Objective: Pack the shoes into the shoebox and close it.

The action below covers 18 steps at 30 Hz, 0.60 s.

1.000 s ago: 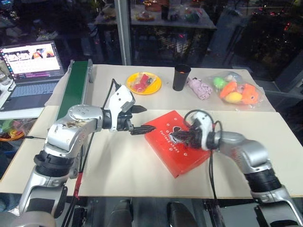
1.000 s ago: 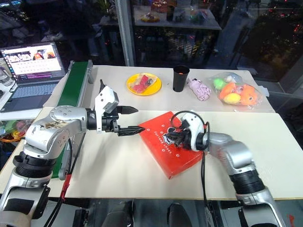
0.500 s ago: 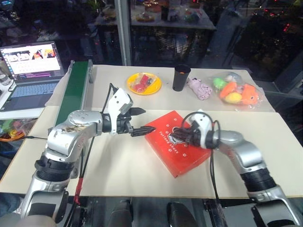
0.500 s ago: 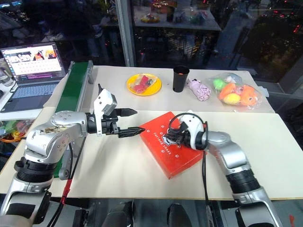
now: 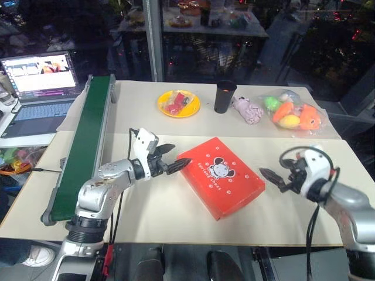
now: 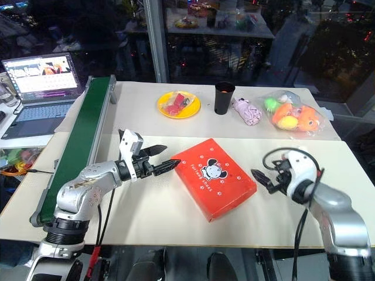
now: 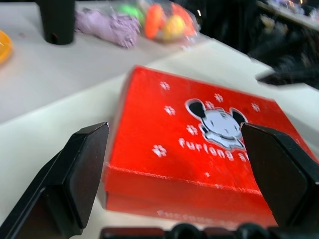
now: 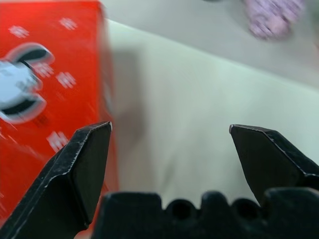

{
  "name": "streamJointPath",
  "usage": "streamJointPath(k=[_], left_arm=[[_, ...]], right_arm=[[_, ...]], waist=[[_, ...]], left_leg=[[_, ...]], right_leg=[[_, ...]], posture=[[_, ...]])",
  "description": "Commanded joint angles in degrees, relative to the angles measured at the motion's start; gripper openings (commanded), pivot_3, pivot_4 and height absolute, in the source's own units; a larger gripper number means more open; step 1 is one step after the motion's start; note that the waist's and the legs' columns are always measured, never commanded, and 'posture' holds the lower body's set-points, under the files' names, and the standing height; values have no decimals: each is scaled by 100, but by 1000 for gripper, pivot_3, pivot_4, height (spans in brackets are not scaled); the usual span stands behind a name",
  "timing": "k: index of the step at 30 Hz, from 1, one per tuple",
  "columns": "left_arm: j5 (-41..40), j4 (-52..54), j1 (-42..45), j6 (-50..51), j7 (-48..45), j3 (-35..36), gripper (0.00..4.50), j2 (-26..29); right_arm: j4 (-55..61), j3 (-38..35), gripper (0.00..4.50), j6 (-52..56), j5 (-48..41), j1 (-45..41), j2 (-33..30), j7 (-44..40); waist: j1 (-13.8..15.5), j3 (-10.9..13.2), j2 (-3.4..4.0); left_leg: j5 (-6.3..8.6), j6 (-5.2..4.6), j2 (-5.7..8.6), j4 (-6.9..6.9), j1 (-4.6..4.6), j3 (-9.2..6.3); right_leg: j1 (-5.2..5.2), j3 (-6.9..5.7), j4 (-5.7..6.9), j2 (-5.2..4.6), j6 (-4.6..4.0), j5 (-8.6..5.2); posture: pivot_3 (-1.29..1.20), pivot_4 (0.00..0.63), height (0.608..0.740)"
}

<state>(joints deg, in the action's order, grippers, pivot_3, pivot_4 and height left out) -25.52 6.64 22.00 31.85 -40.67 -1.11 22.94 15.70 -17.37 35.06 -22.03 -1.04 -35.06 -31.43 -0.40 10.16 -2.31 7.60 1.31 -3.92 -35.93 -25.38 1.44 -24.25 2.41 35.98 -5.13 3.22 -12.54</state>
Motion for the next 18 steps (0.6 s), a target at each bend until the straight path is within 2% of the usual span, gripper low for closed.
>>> streamJointPath(k=[1, 7, 11, 18], left_arm=[[389, -232, -521, -842, 62, -81, 4500, -128], [920, -590, -1377, -1858, 426, -106, 4500, -457], [1271, -783, -1764, -2530, 747, -87, 4500, -633], [1454, -1087, -2125, -3005, 1124, 46, 4500, -829]], right_arm=[[308, -150, 4487, -595, 120, 499, 402, 262], [-267, 77, 4487, -1515, 584, 1040, 1020, 585], [-413, 177, 4487, -1835, 684, 1035, 1360, 772], [-765, 383, 4487, -2329, 924, 1037, 1730, 1004]], waist=[[-26, -1, 1], [-38, -8, 0], [-39, -12, 7], [-35, -15, 12]], left_leg=[[0, 0, 0, 1, 0, 0], [7, 12, 0, 0, 5, 3], [26, 42, -1, 2, 8, 5], [28, 45, -1, 4, 7, 8]], right_leg=[[0, 0, 0, 0, 0, 0], [1, -1, -3, -4, -4, 2], [0, -2, -4, -7, -5, 1], [-2, -2, -7, -10, -5, 1]], posture=[[0, 150, 736], [0, 150, 736], [0, 150, 736], [0, 150, 736]])
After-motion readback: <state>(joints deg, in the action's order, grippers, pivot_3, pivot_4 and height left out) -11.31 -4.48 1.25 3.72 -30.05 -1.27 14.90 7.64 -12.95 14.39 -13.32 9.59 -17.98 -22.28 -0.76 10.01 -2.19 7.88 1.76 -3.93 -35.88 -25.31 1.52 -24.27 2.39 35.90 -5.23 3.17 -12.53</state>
